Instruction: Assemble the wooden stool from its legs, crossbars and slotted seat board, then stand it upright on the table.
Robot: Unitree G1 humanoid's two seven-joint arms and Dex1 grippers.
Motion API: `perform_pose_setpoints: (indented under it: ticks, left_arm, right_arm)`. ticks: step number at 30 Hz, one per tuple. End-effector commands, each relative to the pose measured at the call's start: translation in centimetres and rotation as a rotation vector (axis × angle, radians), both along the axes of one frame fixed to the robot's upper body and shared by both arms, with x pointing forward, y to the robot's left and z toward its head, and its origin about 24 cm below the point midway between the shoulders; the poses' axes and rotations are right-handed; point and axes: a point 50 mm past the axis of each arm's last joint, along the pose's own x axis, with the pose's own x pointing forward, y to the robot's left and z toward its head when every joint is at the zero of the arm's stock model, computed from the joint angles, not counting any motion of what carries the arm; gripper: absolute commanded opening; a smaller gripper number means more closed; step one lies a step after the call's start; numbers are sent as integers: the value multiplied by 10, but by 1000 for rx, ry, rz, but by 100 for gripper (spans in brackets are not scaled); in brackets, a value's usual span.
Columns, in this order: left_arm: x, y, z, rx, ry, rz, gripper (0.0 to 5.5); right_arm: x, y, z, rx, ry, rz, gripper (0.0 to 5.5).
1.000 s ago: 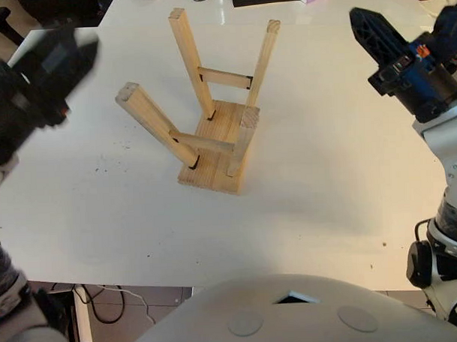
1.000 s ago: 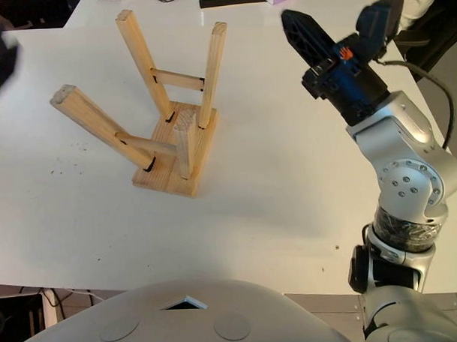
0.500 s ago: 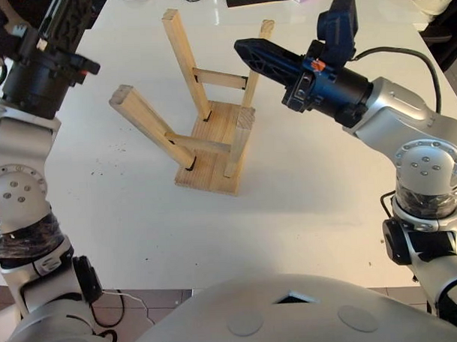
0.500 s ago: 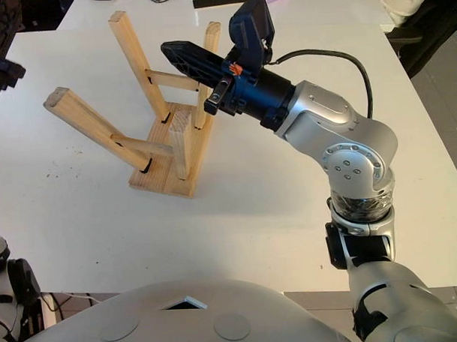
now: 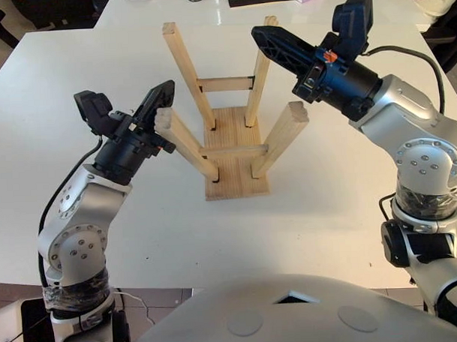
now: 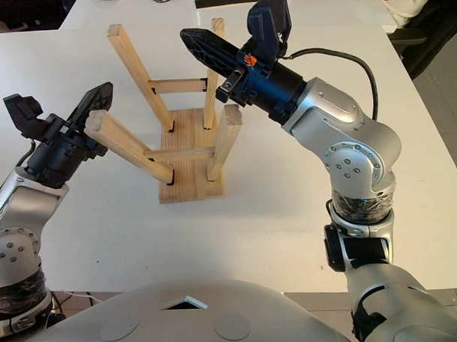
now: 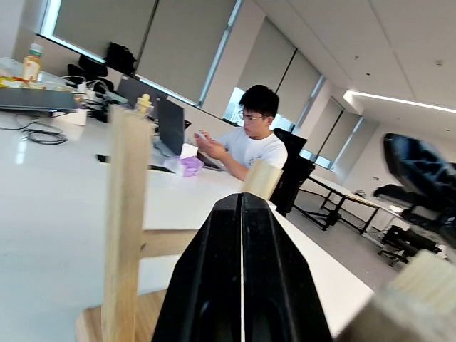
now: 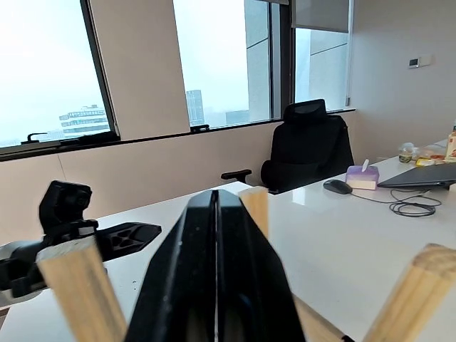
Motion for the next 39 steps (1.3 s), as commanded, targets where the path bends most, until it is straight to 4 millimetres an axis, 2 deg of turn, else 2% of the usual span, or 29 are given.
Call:
perform_pose_setpoints:
  ticks: [1, 2, 4, 6, 8, 10, 12, 14, 18, 20, 22, 24, 26, 28, 29, 30, 32, 36, 39]
  left_arm:
    - [5, 18, 7, 69, -23, 79, 1]
    - [7, 25, 15, 72, -55, 102, 1]
    - [9, 31, 49, 31, -185, 109, 1]
    - [5, 21, 87, -38, -330, 38, 1]
    - [-5, 4, 116, -101, -435, -74, 1]
    - [-15, -10, 132, -198, -474, -175, 1]
    - [-18, -20, 138, -277, -443, -227, 1]
    - [-18, -30, 140, -291, -413, -267, 1]
    - [-14, -39, 140, -282, -371, -297, 1]
    - [-9, -42, 134, -259, -328, -296, 1]
    - [-3, -42, 124, -217, -281, -279, 1]
    - [3, -40, 107, -188, -200, -241, 1]
    - [11, -37, 76, -123, -58, -185, 1]
    - [12, -35, 34, -26, 116, -132, 1]
    - [10, -34, 18, 17, 178, -120, 1]
    - [8, -34, 9, 39, 208, -118, 1]
    - [5, -37, 9, 35, 189, -138, 1]
    - [13, -32, 32, 9, 63, -116, 1]
    - [13, -24, 74, -77, -129, -95, 1]
  right_arm:
    - [1, -2, 7, -8, -31, -5, 0]
    - [1, -5, 9, 1, -36, -6, 0]
    - [0, -18, 22, 74, -57, 2, 0]
    - [-7, -30, 42, 166, -99, 39, 0]
    - [-16, -39, 56, 235, -121, 104, 0]
    - [-25, -39, 58, 244, -110, 185, 0]
    - [-28, -34, 51, 196, -81, 213, 0]
    - [-25, -25, 44, 176, -47, 206, 0]
    - [-27, -11, 59, 282, -67, 264, 0]
    - [-27, -7, 63, 301, -71, 274, 0]
    - [-25, -1, 56, 284, -50, 277, 0]
    - [-24, 4, 33, 211, 9, 264, 0]
    - [-22, 5, -6, 84, 105, 212, 0]
    - [-23, 3, -49, -79, 188, 147, 0]
    - [-25, 2, -59, -104, 204, 134, 0]
    - [-27, 2, -61, -92, 202, 129, 0]
    - [-27, 2, -47, -9, 157, 131, 0]
    - [-19, 0, -16, 96, 72, 138, 0]
    - [-16, -6, 19, 215, -10, 147, 0]
